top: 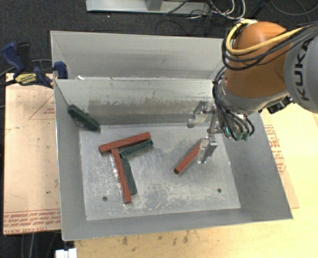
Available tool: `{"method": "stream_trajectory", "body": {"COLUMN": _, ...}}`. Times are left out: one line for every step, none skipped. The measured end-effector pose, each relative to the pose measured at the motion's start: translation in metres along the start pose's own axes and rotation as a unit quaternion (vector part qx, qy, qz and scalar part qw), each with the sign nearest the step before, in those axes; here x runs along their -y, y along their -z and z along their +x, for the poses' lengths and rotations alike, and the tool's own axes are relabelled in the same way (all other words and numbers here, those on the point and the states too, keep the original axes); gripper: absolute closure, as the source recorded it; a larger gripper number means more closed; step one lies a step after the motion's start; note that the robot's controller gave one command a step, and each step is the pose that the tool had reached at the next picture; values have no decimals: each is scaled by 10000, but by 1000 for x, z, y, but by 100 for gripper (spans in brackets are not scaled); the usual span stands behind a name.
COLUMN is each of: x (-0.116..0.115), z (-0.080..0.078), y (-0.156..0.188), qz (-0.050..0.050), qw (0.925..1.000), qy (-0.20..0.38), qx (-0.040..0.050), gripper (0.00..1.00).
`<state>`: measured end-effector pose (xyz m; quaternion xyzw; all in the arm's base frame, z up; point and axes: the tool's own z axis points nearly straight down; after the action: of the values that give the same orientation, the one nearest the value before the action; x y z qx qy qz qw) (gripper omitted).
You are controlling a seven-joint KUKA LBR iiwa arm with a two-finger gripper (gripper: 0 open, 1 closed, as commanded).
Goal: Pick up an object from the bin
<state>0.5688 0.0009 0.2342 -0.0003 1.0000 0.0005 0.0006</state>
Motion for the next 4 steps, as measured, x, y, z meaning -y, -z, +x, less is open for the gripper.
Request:
{"method": "stream_trajectory", "body": {"x": 2, "z": -2, "y": -32, "qz": 3, "qw": 9987, "qy": 506, "qx": 23, "gripper": 0}}
{"method": "stream_trajectory", "body": {"x": -7, "z": -3, "y": -97, "qz": 5, "qw": 9840, "qy": 1780, "qx": 25, "gripper": 0}}
{"method": "stream_trajectory", "body": {"x": 25, "z": -38, "y": -156, "qz": -24, "qw": 9889, "qy": 1485, "qx": 32, "gripper": 100}}
{"method": "stream_trajectory", "body": {"x": 25, "z": -38, "y": -156, "qz": -25, "qw": 9889, "qy": 1483, "qx": 32, "gripper": 100}}
